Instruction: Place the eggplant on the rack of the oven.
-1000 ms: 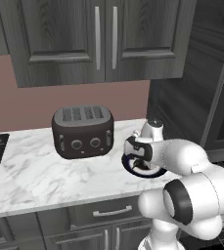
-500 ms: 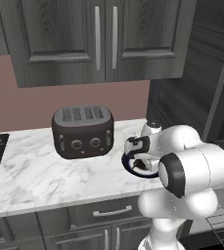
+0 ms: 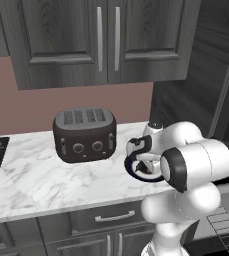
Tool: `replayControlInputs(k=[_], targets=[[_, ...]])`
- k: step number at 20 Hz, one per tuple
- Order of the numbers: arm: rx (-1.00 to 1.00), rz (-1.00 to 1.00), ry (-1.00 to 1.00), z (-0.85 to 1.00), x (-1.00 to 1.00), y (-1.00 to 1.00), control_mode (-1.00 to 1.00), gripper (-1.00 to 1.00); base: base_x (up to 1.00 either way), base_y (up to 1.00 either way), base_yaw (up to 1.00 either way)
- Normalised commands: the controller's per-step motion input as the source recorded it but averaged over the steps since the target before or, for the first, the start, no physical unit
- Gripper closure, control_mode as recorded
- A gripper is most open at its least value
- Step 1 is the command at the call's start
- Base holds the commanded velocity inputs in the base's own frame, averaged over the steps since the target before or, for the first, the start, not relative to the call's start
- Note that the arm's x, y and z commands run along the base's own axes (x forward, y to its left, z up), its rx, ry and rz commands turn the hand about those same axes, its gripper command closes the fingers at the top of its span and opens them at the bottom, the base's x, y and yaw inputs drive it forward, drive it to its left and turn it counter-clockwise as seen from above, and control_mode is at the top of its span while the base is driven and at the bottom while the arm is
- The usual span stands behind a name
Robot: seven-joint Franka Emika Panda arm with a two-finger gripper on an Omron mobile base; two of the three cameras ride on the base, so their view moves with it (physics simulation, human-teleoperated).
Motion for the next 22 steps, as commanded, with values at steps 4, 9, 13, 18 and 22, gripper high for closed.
replayControlInputs(k=[4,9,13,18,22], targets=[[0.0,0.0,0.0,-0.01,0.0,0.0,-1.0,1.0,0.0,0.0,0.0],[0.0,-0.02,0.0,0.02,-0.12,0.0,-1.0,1.0,0.0,0.0,0.0],[-0.02,-0.09,0.0,0.21,-0.41,0.01,-1.0,1.0,0.0,0.0,0.0],[-0.11,-0.14,0.0,0.89,-0.57,0.09,-1.0,1.0,0.0,0.0,0.0],[-0.09,-0.17,0.01,1.0,-0.68,0.02,-1.0,1.0,0.0,0.0,0.0]])
